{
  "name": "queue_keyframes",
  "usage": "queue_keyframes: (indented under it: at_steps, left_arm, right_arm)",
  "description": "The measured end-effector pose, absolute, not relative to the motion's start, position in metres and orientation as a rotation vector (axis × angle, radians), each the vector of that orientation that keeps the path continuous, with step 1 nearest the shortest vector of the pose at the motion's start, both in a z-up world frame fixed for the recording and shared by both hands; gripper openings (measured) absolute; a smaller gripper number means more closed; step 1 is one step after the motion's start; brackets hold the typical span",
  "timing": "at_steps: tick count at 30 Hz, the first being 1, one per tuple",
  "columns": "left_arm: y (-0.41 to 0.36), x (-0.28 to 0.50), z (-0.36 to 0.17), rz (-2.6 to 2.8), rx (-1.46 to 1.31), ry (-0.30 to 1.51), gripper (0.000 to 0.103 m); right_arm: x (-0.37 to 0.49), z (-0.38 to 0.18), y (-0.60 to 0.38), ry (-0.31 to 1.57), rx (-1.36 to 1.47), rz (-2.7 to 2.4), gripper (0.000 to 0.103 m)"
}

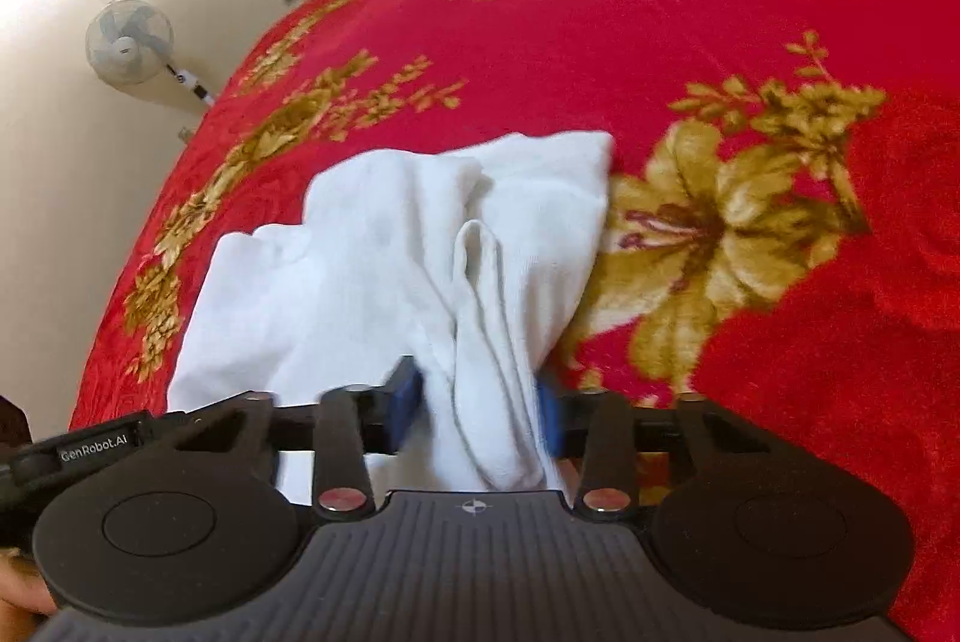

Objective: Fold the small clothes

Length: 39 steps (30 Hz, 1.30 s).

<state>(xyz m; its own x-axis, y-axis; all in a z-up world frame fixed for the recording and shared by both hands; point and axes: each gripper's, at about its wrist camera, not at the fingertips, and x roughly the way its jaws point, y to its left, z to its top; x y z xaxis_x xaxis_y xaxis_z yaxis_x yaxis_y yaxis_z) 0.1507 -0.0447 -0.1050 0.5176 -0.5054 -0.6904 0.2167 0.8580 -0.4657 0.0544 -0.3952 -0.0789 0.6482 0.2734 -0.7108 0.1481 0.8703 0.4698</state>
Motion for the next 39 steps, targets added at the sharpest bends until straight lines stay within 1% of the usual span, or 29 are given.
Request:
queue_keyframes:
  at_steps: [3,5,11,15,17,19,20,21,23,24,26,28,30,31,32,33,34,35,36,39]
  left_arm:
    - [-0.033,0.143,-0.072,-0.445,-0.252,0.826,0.027]
    - [-0.012,0.145,-0.052,-0.437,-0.249,0.778,0.027]
    - [0.076,0.162,0.012,-0.384,-0.251,0.64,0.027]
    - [0.143,0.183,0.033,-0.319,-0.279,0.563,0.03]
    - [0.172,0.195,0.028,-0.304,-0.301,0.546,0.033]
    - [0.197,0.21,0.007,-0.263,-0.323,0.57,0.041]
    - [0.207,0.218,-0.008,-0.224,-0.327,0.601,0.051]
    - [0.216,0.226,-0.026,-0.171,-0.331,0.65,0.056]
    - [0.234,0.237,-0.061,-0.064,-0.366,0.804,0.056]
    - [0.243,0.238,-0.071,-0.05,-0.416,0.87,0.056]
    - [0.258,0.231,-0.076,-0.105,-0.556,0.887,0.056]
    - [0.261,0.225,-0.076,-0.171,-0.593,0.883,0.057]
    - [0.251,0.222,-0.085,-0.197,-0.592,0.928,0.057]
    - [0.246,0.222,-0.095,-0.199,-0.599,0.969,0.057]
    - [0.244,0.223,-0.103,-0.191,-0.613,0.996,0.05]
    - [0.242,0.222,-0.107,-0.187,-0.635,1.002,0.041]
    - [0.243,0.223,-0.104,-0.18,-0.646,1.0,0.036]
    - [0.244,0.222,-0.097,-0.187,-0.66,0.991,0.028]
    - [0.247,0.22,-0.09,-0.192,-0.68,0.972,0.026]
    - [0.254,0.214,-0.076,-0.216,-0.702,0.935,0.026]
  right_arm:
    - [0.053,-0.071,-0.384,0.821,0.535,0.09,0.03]
    - [0.054,-0.062,-0.37,0.78,0.534,0.132,0.029]
    - [0.088,-0.02,-0.301,0.598,0.524,0.265,0.029]
    - [0.124,0.014,-0.235,0.519,0.479,0.358,0.029]
    - [0.144,0.02,-0.208,0.505,0.455,0.4,0.029]
    - [0.167,0.017,-0.184,0.529,0.429,0.427,0.03]
    - [0.181,0.01,-0.173,0.562,0.413,0.433,0.031]
    - [0.195,-0.001,-0.163,0.611,0.392,0.431,0.034]
    - [0.22,-0.031,-0.149,0.763,0.334,0.364,0.037]
    - [0.227,-0.042,-0.149,0.813,0.303,0.304,0.036]
    - [0.228,-0.052,-0.16,0.845,0.308,0.233,0.036]
    - [0.217,-0.052,-0.18,0.837,0.404,0.274,0.038]
    - [0.204,-0.053,-0.192,0.848,0.445,0.318,0.051]
    - [0.198,-0.056,-0.192,0.859,0.446,0.332,0.053]
    - [0.194,-0.059,-0.191,0.875,0.444,0.349,0.054]
    - [0.189,-0.062,-0.19,0.892,0.443,0.37,0.054]
    - [0.189,-0.065,-0.187,0.913,0.441,0.391,0.054]
    - [0.189,-0.067,-0.183,0.919,0.424,0.397,0.034]
    - [0.189,-0.064,-0.181,0.909,0.404,0.395,0.011]
    - [0.168,-0.046,-0.183,0.807,0.42,0.429,0.009]
